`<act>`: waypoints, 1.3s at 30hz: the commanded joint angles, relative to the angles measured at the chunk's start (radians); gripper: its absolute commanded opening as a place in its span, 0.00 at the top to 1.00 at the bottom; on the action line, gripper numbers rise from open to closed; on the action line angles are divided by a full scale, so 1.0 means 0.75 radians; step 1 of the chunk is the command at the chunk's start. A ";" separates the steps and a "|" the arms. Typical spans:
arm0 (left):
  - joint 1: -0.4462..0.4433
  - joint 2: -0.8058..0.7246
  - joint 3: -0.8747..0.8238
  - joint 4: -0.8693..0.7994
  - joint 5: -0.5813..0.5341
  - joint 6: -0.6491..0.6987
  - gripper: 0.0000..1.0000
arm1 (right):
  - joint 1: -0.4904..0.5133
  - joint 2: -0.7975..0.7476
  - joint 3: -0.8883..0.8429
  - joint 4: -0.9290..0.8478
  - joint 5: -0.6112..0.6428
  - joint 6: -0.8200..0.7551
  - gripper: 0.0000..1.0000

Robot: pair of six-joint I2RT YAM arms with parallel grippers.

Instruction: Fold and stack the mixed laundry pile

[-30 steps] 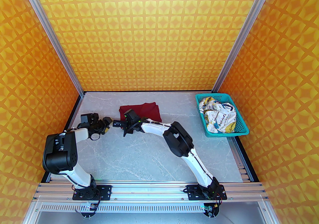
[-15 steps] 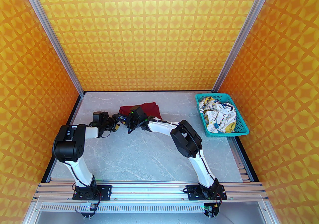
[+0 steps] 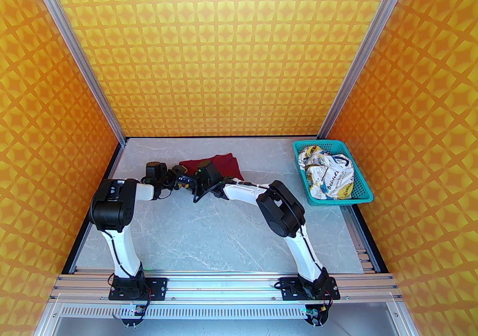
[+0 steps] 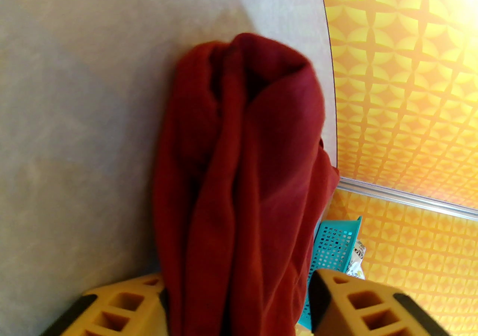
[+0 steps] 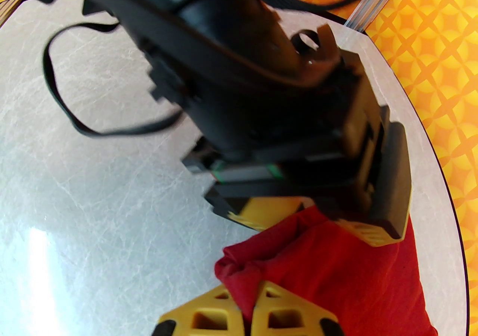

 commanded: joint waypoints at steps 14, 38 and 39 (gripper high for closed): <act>0.028 -0.088 0.371 -0.738 -0.123 0.677 1.00 | -0.105 -0.412 -0.460 0.181 0.034 0.628 0.38; 0.150 -0.100 0.536 -1.018 -0.048 1.038 1.00 | -0.432 -0.115 -0.287 -0.471 0.008 1.431 0.83; 0.163 -0.102 0.539 -1.027 -0.045 1.048 1.00 | -0.432 -0.123 -0.298 -0.482 0.028 1.422 0.83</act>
